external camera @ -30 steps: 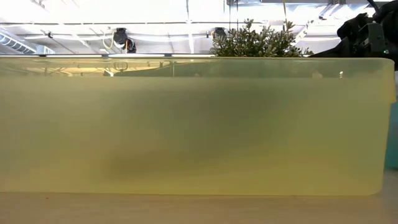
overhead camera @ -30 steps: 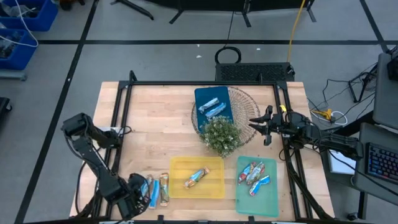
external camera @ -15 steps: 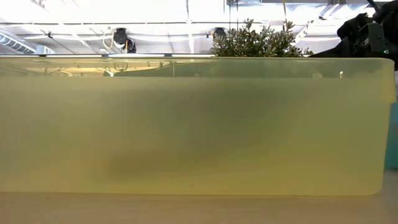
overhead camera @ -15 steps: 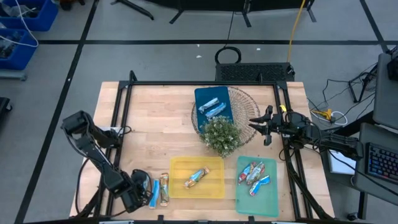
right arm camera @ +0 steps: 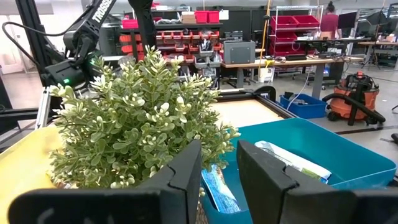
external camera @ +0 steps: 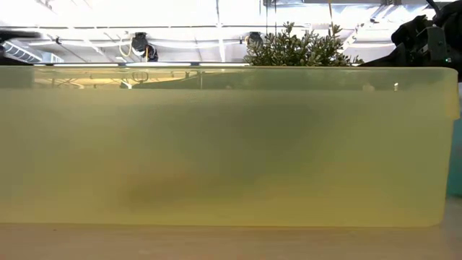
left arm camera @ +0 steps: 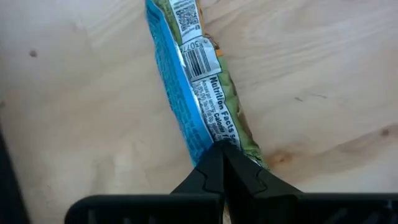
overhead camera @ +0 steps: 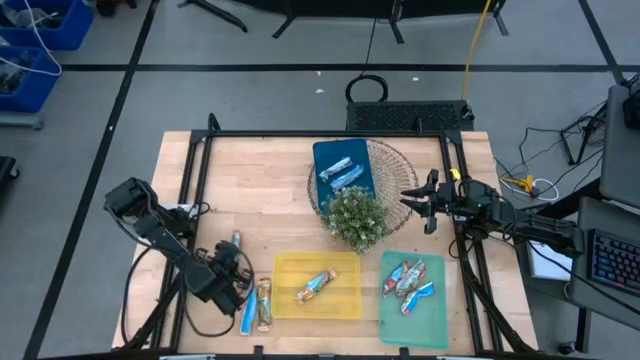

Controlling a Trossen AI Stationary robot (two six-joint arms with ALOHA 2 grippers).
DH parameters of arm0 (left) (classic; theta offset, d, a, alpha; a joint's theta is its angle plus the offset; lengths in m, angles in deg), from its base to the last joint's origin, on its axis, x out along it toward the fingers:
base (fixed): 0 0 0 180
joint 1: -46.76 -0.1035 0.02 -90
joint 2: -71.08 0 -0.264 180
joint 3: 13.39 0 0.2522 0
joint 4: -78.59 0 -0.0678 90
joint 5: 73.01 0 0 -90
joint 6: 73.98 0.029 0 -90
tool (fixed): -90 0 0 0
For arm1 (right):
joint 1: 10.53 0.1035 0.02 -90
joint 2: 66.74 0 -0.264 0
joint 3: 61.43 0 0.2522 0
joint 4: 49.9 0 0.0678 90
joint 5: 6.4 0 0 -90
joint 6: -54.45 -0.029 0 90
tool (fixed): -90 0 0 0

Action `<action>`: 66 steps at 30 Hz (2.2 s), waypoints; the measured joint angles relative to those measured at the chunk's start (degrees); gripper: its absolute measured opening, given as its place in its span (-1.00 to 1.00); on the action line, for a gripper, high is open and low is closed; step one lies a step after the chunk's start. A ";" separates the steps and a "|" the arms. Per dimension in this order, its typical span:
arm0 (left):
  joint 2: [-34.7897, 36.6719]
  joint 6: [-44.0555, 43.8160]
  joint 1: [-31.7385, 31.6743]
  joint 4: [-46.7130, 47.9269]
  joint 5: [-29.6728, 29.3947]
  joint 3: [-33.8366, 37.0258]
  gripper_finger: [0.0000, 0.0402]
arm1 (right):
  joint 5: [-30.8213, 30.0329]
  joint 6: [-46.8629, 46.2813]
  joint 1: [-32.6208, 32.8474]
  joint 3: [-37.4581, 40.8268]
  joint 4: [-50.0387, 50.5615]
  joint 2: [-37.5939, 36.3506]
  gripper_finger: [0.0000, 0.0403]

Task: Pick and place Granola Bars by type
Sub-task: Put the yellow granola bar into the yellow bin

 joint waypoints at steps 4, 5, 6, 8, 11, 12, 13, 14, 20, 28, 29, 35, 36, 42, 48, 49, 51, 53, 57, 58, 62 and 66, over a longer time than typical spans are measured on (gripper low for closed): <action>0.02 4.11 -2.04 -0.79 2.05 -0.16 -0.99 | 0.01 0.01 -0.01 -0.01 0.00 0.00 -0.54; 0.16 4.58 -2.39 -0.64 2.01 -0.46 -0.98 | -0.02 0.01 -0.01 0.00 0.00 0.00 -0.54; 0.52 4.68 -2.58 -0.55 1.82 -0.76 -0.96 | 0.00 -0.01 -0.02 0.00 0.00 0.00 -0.54; 1.50 4.85 -2.79 -0.74 -0.60 -1.94 -0.92 | 0.01 0.01 -0.01 0.00 -0.02 0.00 -0.54; 3.82 5.10 -2.42 0.00 -3.74 -3.39 -0.90 | 0.01 0.01 -0.01 0.01 0.00 0.00 -0.54; 4.67 5.34 -2.21 0.16 -4.29 -3.71 -0.91 | -0.02 -0.01 -0.02 0.01 0.00 0.00 -0.54; 5.61 5.35 -2.10 0.33 -4.59 -3.77 -0.93 | 0.01 -0.01 -0.01 0.00 -0.02 0.00 -0.54; 6.44 4.97 -2.10 0.73 -4.68 -3.83 -0.95 | 0.00 -0.01 -0.01 0.00 -0.02 0.00 -0.54; 9.11 -3.58 -2.23 6.51 -3.07 -3.86 -0.92 | 0.00 -0.01 -0.02 -0.01 -0.01 0.00 -0.54; 9.05 -19.46 -2.56 9.28 2.76 -2.43 -0.26 | 0.00 0.01 0.00 0.00 -0.01 0.00 -0.54; 9.05 -20.23 -2.92 8.93 2.63 -2.42 -0.18 | -0.01 0.00 0.00 0.00 -0.01 0.00 -0.54; 9.05 -21.74 -5.69 7.80 2.16 -2.42 0.14 | 0.01 0.00 0.00 -0.01 -0.01 0.00 -0.54; 9.05 -21.80 -6.23 7.76 2.14 -2.42 0.16 | 0.01 0.01 -0.01 0.00 0.00 0.00 -0.54; 9.05 -20.13 -9.14 7.41 0.84 -2.42 0.13 | 0.01 -0.01 -0.02 0.01 0.00 0.00 -0.54; 8.92 -17.82 -11.26 2.35 1.51 0.46 0.02 | 0.01 -0.01 -0.02 -0.01 -0.02 0.00 -0.54; 8.92 -17.51 -11.44 0.49 1.83 1.54 0.00 | -0.01 0.01 -0.02 0.01 -0.02 0.00 -0.54; 8.92 -16.91 -11.76 -3.64 2.55 3.94 -0.03 | 0.00 -0.01 0.00 0.01 -0.02 0.00 -0.54; 8.92 -16.16 -12.08 -6.87 3.23 6.00 -0.04 | 0.00 -0.01 -0.02 -0.01 0.00 0.00 -0.54; 9.13 -15.70 -12.07 -9.52 5.04 7.80 -0.04 | 0.01 -0.01 0.01 -0.01 0.00 0.00 -0.54; 9.11 -15.37 -12.07 -9.51 5.32 7.84 -0.05 | 0.01 -0.01 0.01 -0.01 -0.01 0.00 -0.54; 9.21 -12.56 -12.09 -9.22 5.90 7.31 -0.15 | 0.00 0.01 -0.01 0.01 0.00 0.00 -0.54; 9.18 -10.05 -12.00 -9.22 6.22 6.76 -0.37 | 0.01 0.01 0.00 -0.01 -0.02 0.00 -0.54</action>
